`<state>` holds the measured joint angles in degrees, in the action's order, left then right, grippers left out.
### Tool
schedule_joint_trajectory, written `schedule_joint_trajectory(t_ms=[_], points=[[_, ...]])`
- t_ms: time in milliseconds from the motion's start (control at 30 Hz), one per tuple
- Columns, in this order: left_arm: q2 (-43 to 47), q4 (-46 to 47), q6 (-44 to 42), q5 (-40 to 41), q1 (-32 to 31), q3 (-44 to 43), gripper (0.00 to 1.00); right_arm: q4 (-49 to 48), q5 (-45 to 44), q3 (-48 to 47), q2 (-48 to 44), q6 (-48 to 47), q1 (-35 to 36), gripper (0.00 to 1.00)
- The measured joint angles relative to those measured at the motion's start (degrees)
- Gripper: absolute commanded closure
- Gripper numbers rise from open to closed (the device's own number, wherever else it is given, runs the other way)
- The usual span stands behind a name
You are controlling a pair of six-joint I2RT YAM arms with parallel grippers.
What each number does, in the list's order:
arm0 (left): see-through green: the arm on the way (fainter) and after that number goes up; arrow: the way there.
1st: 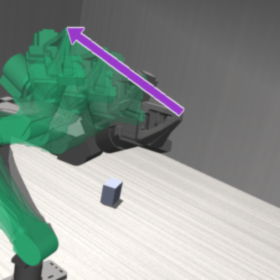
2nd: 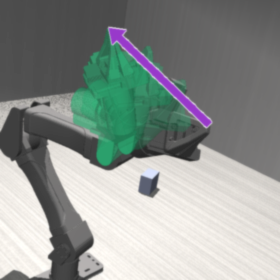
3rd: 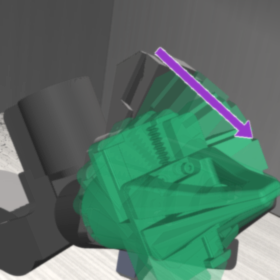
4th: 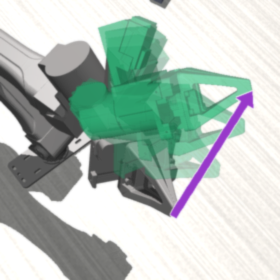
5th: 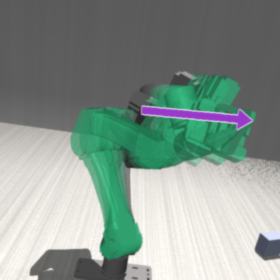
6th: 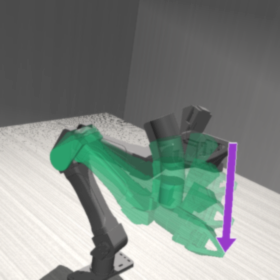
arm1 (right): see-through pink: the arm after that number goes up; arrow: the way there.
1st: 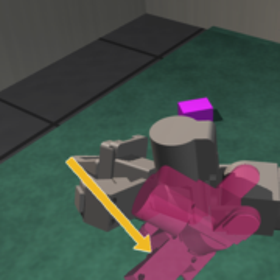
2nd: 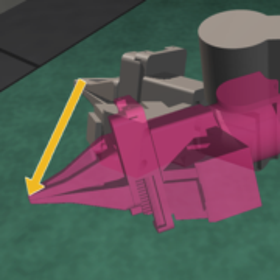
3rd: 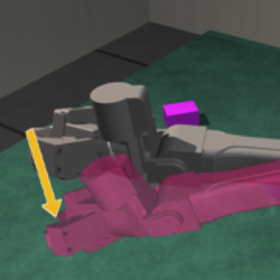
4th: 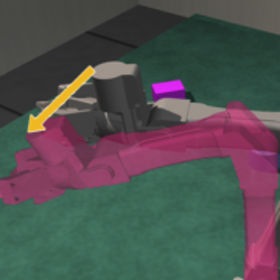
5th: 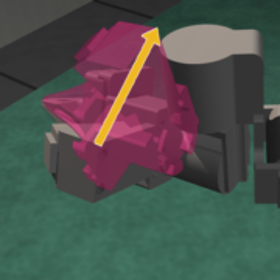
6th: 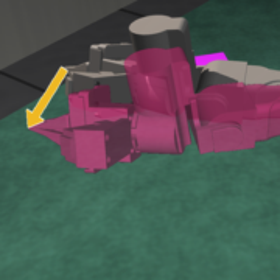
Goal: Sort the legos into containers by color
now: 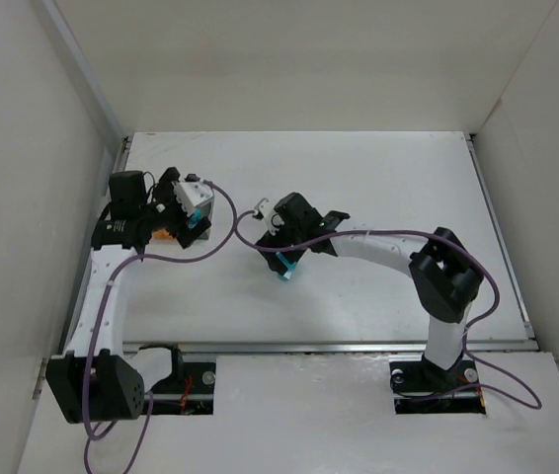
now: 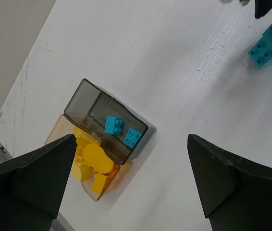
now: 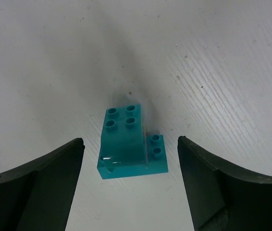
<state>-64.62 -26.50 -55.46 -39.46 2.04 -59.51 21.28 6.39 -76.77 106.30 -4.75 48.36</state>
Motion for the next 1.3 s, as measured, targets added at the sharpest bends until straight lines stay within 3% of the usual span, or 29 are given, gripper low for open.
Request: schedule_joint_trajectory(t_ms=[200,300,333,400,433,500,700,733,900,1033,1167,1300], points=[[7.1,0.3,8.8,3.7,0.0,-0.3,0.00,-0.1,0.1,-0.1,2.5,-0.4,0.1,0.21],[9.4,1.4,14.9,7.7,0.0,-0.5,0.00,-0.2,0.6,-0.1,2.6,-0.5,0.1,0.34],[9.9,1.8,16.9,9.1,0.0,-0.5,0.00,-0.3,0.8,-0.1,2.6,-0.6,0.1,0.47],[10.5,2.4,19.2,11.4,0.0,-0.5,0.00,-0.3,1.2,-0.1,2.6,-0.9,0.1,0.63],[10.8,2.7,20.1,12.4,0.0,-0.5,0.01,-0.4,1.4,-0.1,2.6,-0.9,0.1,0.82],[11.1,4.1,21.6,14.0,0.0,-0.2,0.03,-0.7,2.2,-0.2,2.6,-0.8,0.1,1.00],[13.1,6.0,23.6,11.9,0.0,2.9,0.06,-0.2,7.1,-2.3,2.8,0.3,0.1,1.00],[13.8,5.9,23.6,10.2,0.0,3.6,0.03,-0.1,7.7,-3.2,2.8,1.6,-0.1,1.00],[18.3,8.6,27.1,-0.4,0.0,8.0,0.00,-0.5,6.5,-10.2,0.6,14.5,-1.2,1.00],[24.6,16.3,28.3,-4.6,-0.8,14.8,0.06,-2.8,6.0,-18.8,-1.4,25.7,-2.7,1.00],[27.0,19.7,20.7,-7.4,-1.7,16.6,0.06,-3.1,7.9,-28.9,0.3,31.2,-2.7,1.00],[24.9,17.9,8.6,-9.9,-1.7,15.4,0.13,-3.2,9.3,-31.5,1.6,33.1,-1.2,1.00]])
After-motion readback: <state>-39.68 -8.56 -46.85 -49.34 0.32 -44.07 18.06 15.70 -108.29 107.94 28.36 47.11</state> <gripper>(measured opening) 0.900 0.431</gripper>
